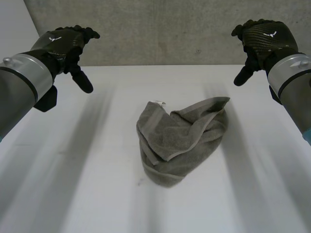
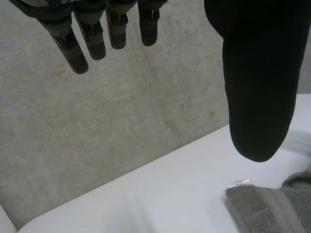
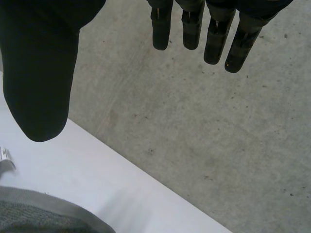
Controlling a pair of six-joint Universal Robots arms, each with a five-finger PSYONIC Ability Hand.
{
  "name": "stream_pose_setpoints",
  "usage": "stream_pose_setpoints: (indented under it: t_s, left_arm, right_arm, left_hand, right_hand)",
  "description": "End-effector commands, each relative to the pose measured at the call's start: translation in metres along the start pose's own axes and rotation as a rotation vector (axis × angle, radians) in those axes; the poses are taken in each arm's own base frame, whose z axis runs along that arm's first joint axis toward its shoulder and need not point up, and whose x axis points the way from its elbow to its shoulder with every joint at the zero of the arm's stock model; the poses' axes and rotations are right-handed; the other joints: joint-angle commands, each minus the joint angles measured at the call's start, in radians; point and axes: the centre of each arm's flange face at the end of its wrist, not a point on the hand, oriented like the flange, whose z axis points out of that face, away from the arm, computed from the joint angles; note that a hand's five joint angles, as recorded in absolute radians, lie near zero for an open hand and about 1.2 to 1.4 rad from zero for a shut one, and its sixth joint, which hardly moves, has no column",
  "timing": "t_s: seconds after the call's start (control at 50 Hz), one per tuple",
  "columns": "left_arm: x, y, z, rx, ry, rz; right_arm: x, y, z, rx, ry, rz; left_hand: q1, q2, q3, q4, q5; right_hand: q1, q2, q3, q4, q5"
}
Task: Fold the towel.
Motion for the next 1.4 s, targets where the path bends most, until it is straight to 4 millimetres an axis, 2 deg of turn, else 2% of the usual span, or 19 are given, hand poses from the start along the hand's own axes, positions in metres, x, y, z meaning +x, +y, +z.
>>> stream_pose_setpoints:
  t_s: [0.02, 0.14, 0.24, 0.3, 0.4, 0.58, 0.62, 0.64, 0.66, 0.68, 0.7, 0.72, 0.76, 0.9, 1.0, 1.06, 1.2, 1.32, 1.4]
  left_arm:
    - [0.013, 0.006, -0.003, -0.017, 0.039, -0.002]
    - [0.039, 0.023, -0.002, -0.060, 0.115, 0.003]
    - [0.082, 0.063, 0.008, -0.157, 0.223, 0.016]
    - [0.093, 0.075, 0.011, -0.178, 0.250, 0.017]
    - [0.140, 0.118, 0.019, -0.253, 0.347, 0.017]
    - [0.170, 0.158, 0.026, -0.308, 0.401, 0.018]
    - [0.173, 0.168, 0.032, -0.314, 0.397, 0.025]
    - [0.173, 0.168, 0.032, -0.314, 0.397, 0.025]
    - [0.174, 0.169, 0.034, -0.311, 0.386, 0.028]
    - [0.174, 0.169, 0.034, -0.311, 0.386, 0.028]
    - [0.172, 0.168, 0.036, -0.304, 0.370, 0.029]
    - [0.170, 0.165, 0.037, -0.295, 0.344, 0.030]
    - [0.166, 0.161, 0.040, -0.275, 0.317, 0.030]
    - [0.151, 0.119, 0.036, -0.175, 0.235, 0.024]
    - [0.132, 0.082, 0.012, -0.130, 0.218, 0.026]
    - [0.128, 0.077, 0.005, -0.124, 0.215, 0.047]
    - [0.116, 0.073, -0.028, -0.144, 0.224, 0.173]
    - [0.111, 0.073, -0.052, -0.160, 0.235, 0.193]
    - [0.108, 0.073, -0.060, -0.166, 0.235, 0.197]
  right_arm:
    - [-0.003, 0.017, 0.000, -0.097, -0.066, -0.170]
    - [0.007, 0.033, 0.001, -0.166, -0.058, -0.214]
    - [0.023, 0.062, 0.003, -0.222, -0.016, -0.172]
    - [0.027, 0.068, 0.004, -0.220, 0.001, -0.158]
    - [0.033, 0.095, 0.000, -0.259, 0.022, -0.148]
    - [0.032, 0.119, -0.008, -0.287, 0.015, -0.150]
    - [0.031, 0.123, -0.009, -0.286, 0.009, -0.150]
    - [0.031, 0.123, -0.009, -0.286, 0.009, -0.150]
    - [0.029, 0.126, -0.009, -0.293, 0.003, -0.150]
    - [0.029, 0.126, -0.009, -0.293, 0.003, -0.150]
    - [0.028, 0.128, -0.009, -0.297, -0.002, -0.149]
    - [0.026, 0.128, -0.009, -0.298, -0.005, -0.149]
    - [0.026, 0.128, -0.008, -0.298, -0.006, -0.149]
    - [0.025, 0.125, -0.002, -0.278, -0.016, -0.153]
    - [0.016, 0.117, 0.012, -0.209, -0.139, -0.138]
    - [0.010, 0.114, 0.016, -0.177, -0.200, -0.132]
    - [-0.051, 0.110, 0.023, -0.089, -0.618, -0.071]
    - [-0.094, 0.119, 0.029, -0.061, -0.749, -0.071]
    - [-0.108, 0.127, 0.032, -0.052, -0.782, -0.073]
  left_hand:
    - [0.054, 0.057, 0.056, 0.055, 0.027]
    - [0.069, 0.072, 0.071, 0.070, 0.042]
    - [0.040, 0.042, 0.042, 0.041, 0.013]
    - [0.028, 0.031, 0.030, 0.029, 0.001]
    - [0.031, 0.033, 0.033, 0.032, 0.004]
    - [0.098, 0.101, 0.100, 0.100, 0.071]
    - [0.314, 0.317, 0.316, 0.315, 0.287]
    - [0.315, 0.318, 0.318, 0.317, 0.288]
    - [0.577, 0.580, 0.579, 0.578, 0.550]
    - [0.580, 0.582, 0.582, 0.581, 0.553]
    - [0.928, 0.931, 0.931, 0.930, 0.902]
    - [1.098, 1.100, 1.100, 1.099, 1.071]
    - [1.221, 1.224, 1.223, 1.222, 1.194]
    - [1.222, 1.225, 1.224, 1.224, 1.195]
    - [1.222, 1.225, 1.224, 1.224, 1.195]
    - [1.222, 1.225, 1.224, 1.224, 1.195]
    - [1.222, 1.225, 1.224, 1.224, 1.195]
    - [1.222, 1.225, 1.224, 1.224, 1.195]
    - [1.222, 1.225, 1.224, 1.224, 1.195]
  right_hand:
    - [-0.030, -0.050, -0.035, -0.055, -0.053]
    - [-0.030, -0.050, -0.035, -0.055, -0.053]
    - [-0.030, -0.050, -0.035, -0.055, -0.053]
    - [-0.030, -0.050, -0.035, -0.055, -0.053]
    - [-0.030, -0.050, -0.035, -0.055, -0.053]
    - [-0.030, -0.050, -0.035, -0.055, -0.053]
    - [-0.030, -0.050, -0.035, -0.055, -0.053]
    - [-0.030, -0.050, -0.035, -0.055, -0.053]
    - [-0.030, -0.050, -0.035, -0.055, -0.053]
    - [-0.030, -0.050, -0.035, -0.055, -0.053]
    - [-0.030, -0.050, -0.035, -0.055, -0.053]
    - [-0.030, -0.050, -0.035, -0.055, -0.053]
    - [-0.030, -0.050, -0.035, -0.055, -0.053]
    - [-0.030, -0.050, -0.035, -0.055, -0.053]
    - [-0.030, -0.050, -0.035, -0.055, -0.053]
    - [-0.030, -0.050, -0.035, -0.055, -0.053]
    - [-0.030, -0.050, -0.035, -0.055, -0.053]
    - [-0.030, -0.050, -0.035, -0.055, -0.053]
    - [0.009, -0.011, 0.005, -0.015, -0.013]
